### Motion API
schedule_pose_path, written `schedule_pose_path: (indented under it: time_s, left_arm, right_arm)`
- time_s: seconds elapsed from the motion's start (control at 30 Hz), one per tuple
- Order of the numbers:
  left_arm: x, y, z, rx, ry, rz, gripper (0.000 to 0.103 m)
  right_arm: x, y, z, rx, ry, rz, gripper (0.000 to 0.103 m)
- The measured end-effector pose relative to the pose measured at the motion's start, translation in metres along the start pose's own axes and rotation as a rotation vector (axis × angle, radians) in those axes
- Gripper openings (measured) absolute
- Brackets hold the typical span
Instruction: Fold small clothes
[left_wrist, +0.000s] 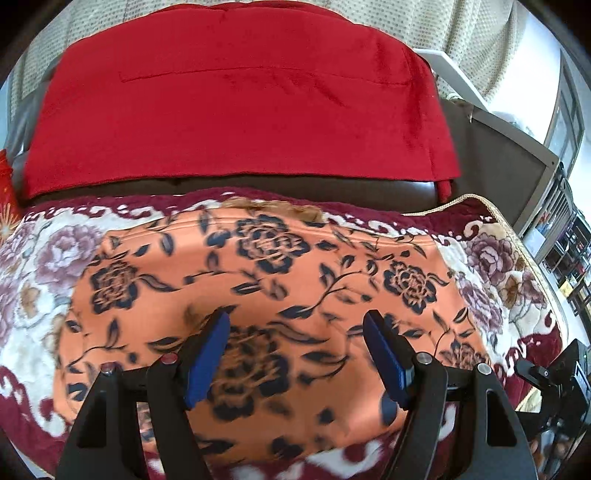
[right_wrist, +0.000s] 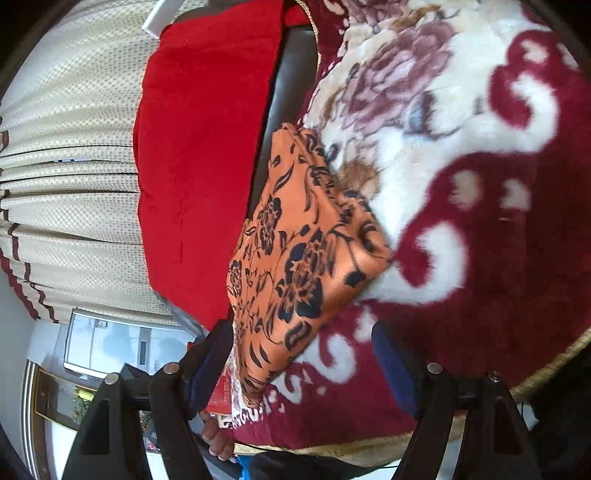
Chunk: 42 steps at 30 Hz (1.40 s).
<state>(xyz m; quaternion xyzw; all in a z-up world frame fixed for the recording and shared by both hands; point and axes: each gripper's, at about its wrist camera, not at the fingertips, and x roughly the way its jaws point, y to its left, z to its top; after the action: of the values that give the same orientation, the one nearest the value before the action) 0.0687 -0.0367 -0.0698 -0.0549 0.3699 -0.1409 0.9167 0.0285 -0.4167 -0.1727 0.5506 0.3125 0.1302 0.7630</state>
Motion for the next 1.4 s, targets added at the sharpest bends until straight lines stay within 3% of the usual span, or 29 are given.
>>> schedule_pose_path:
  time_s: [0.17,0.23,0.3,0.43,0.5,0.53,0.57,0.67,0.73,0.87,1.0,1.13,1.2,1.23,1.3,1.4]
  left_arm:
    - [0.03,-0.007,-0.004,-0.027,0.092,0.038,0.075]
    - [0.032,-0.006,-0.006,-0.044,0.104,0.027,0.075]
    - [0.026,-0.007,-0.004,-0.045,0.082,0.006,0.075]
    - [0.02,-0.012,0.001,-0.021,0.06,0.004,0.075]
    - [0.034,-0.013,-0.004,0.017,0.104,0.057,0.075]
    - [0.05,-0.014,-0.01,0.055,0.166,0.106,0.052]
    - [0.061,-0.014,-0.016,0.08,0.193,0.157,0.039]
    - [0.064,-0.019,-0.02,0.118,0.172,0.2,0.039]
    - [0.064,-0.018,-0.018,0.109,0.182,0.196,0.039]
    - [0.066,-0.015,-0.018,0.12,0.183,0.181,0.039]
    - [0.07,-0.016,-0.018,0.114,0.188,0.165,0.039]
    - [0.068,-0.012,-0.016,0.093,0.19,0.144,0.039]
    - [0.066,-0.009,-0.016,0.085,0.192,0.133,0.039]
    - [0.066,-0.007,-0.016,0.08,0.194,0.127,0.039]
    - [0.065,-0.005,-0.015,0.07,0.197,0.115,0.039]
    - [0.065,-0.005,-0.015,0.057,0.199,0.108,0.04]
  right_arm:
    - [0.025,-0.02,0.017,0.137,-0.012,0.06,0.075]
    - [0.031,-0.024,0.019,0.174,-0.017,0.047,0.063]
    - [0.036,-0.023,0.022,0.173,-0.012,0.048,0.037]
    - [0.035,-0.027,0.025,0.191,-0.01,0.031,0.037]
    - [0.036,-0.016,0.024,0.123,-0.029,0.014,0.032]
    - [0.034,-0.009,0.024,0.067,-0.046,-0.012,0.02]
    - [0.033,-0.002,0.025,0.0,-0.055,-0.06,0.008]
    - [0.03,0.028,0.013,-0.27,-0.135,-0.3,0.007]
    - [0.038,0.022,0.006,-0.291,-0.123,-0.357,0.007]
    - [0.033,-0.005,0.01,-0.186,-0.111,-0.234,0.015]
    - [0.005,-0.019,0.016,-0.122,-0.069,-0.178,0.024]
    - [-0.015,0.006,0.036,-0.159,-0.09,-0.147,0.035]
    - [-0.013,0.027,0.049,-0.233,-0.11,-0.137,0.085]
    - [-0.009,0.038,0.059,-0.267,-0.118,-0.124,0.092]
    - [0.011,0.054,0.084,-0.324,-0.115,-0.138,0.093]
    - [0.063,0.059,0.129,-0.315,0.028,-0.138,0.091]
